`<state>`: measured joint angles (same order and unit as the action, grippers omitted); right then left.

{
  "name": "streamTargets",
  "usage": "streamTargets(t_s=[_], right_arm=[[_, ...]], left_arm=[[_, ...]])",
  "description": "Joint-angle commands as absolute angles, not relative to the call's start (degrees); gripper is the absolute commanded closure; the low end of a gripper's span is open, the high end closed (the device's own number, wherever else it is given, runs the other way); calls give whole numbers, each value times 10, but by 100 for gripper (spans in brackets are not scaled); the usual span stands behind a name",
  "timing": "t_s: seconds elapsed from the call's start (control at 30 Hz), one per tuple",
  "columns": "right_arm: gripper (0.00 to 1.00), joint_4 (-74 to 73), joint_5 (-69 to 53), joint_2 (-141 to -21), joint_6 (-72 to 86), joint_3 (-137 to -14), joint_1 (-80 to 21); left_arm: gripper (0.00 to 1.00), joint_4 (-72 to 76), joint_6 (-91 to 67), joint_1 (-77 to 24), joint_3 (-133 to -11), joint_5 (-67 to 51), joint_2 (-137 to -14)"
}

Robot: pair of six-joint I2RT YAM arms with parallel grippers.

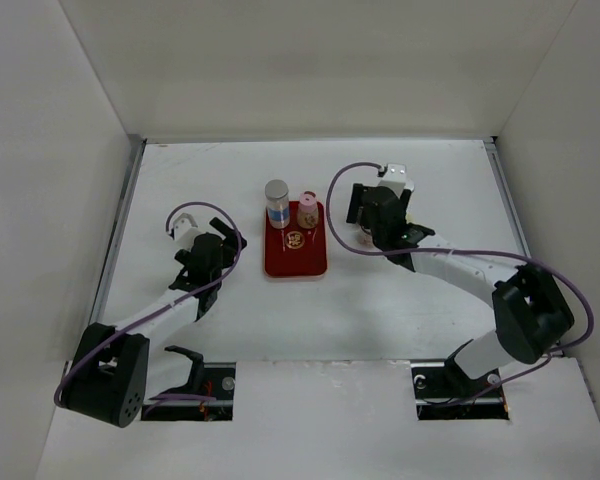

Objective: Organize the condiment bottles

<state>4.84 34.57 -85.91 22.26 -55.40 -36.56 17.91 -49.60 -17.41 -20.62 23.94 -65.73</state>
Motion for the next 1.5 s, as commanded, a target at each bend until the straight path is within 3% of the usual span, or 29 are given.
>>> streamTargets(t_s=[0.0,0.4,0.47,0.6,0.77,1.0,1.47], right_arm=[[11,20,355,-857,250,-541,-350],[12,18,307,-929,248,-566,-334],[16,15,311,-943,243,-577,-334],[38,24,335,-937,242,-575,-336],[46,51,404,-893,200,-561,-360],[47,77,375,-861,194,-585,-435],[44,121,243,-1086,229,-780,-516]], left_arm=[[0,207,-502,-174,-209,231,-662],[0,209,-502,-173,-205,234,-655],[0,207,-502,-172,-206,230,-654],[0,210,-502,-172,-204,236,-652],[0,211,-502,-173,-204,235,-650],[0,213,-502,-173,-203,233,-650],[0,212,-505,-160,-191,233,-629]])
